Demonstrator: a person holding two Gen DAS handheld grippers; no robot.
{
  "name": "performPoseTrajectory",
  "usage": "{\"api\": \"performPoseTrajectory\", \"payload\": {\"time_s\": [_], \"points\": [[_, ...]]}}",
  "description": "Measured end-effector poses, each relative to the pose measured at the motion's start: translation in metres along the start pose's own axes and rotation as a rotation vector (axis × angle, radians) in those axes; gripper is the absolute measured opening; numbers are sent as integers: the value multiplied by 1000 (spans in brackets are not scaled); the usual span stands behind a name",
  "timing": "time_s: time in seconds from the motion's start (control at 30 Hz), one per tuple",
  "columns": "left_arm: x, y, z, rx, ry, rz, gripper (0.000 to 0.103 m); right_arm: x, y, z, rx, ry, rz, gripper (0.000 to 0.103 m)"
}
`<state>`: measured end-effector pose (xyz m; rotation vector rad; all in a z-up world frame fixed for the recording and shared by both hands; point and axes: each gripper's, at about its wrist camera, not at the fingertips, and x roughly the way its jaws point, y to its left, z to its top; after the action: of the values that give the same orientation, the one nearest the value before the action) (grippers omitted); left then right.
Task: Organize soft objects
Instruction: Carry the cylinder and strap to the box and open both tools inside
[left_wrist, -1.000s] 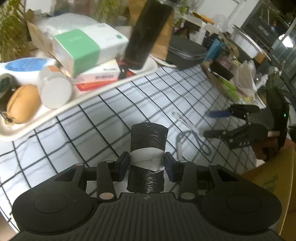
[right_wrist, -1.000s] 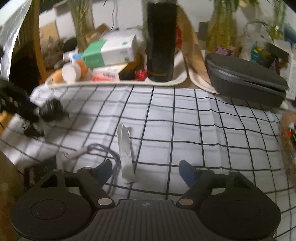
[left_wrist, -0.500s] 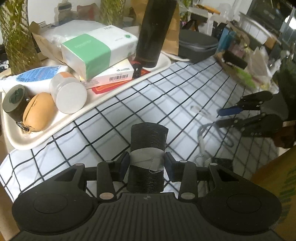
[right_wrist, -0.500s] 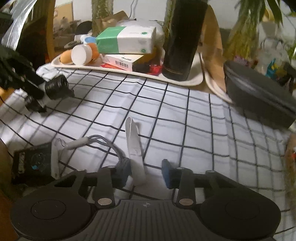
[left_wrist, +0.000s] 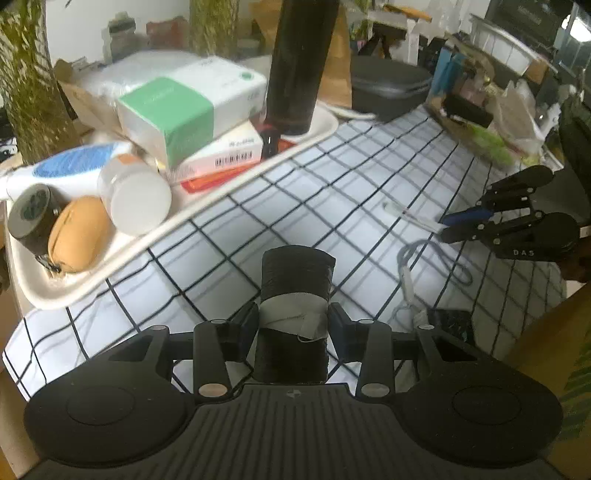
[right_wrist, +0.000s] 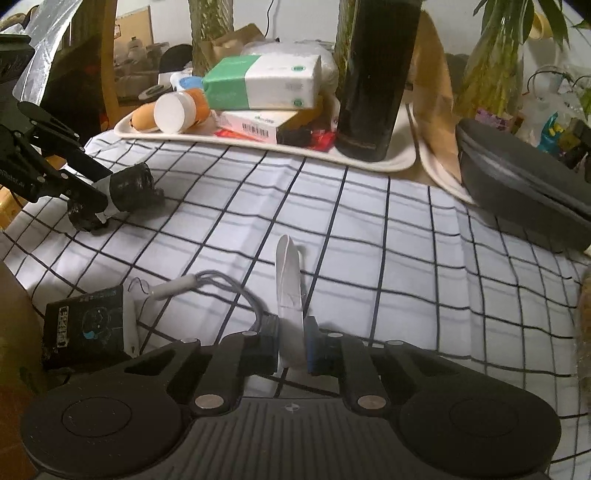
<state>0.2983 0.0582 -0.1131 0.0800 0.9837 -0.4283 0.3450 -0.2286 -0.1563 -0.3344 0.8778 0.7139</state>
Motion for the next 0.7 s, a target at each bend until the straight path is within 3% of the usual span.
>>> {"api": "performPoseTrajectory", "payload": {"time_s": [0.27,0.7], "points": [[-22,-1,9,-25,-59,0,40,-37,-5,9,31,-95,-38,16],[-86,-31,22,49,-140,15,40,-113,11,16,7,-184,-73,16]]}}
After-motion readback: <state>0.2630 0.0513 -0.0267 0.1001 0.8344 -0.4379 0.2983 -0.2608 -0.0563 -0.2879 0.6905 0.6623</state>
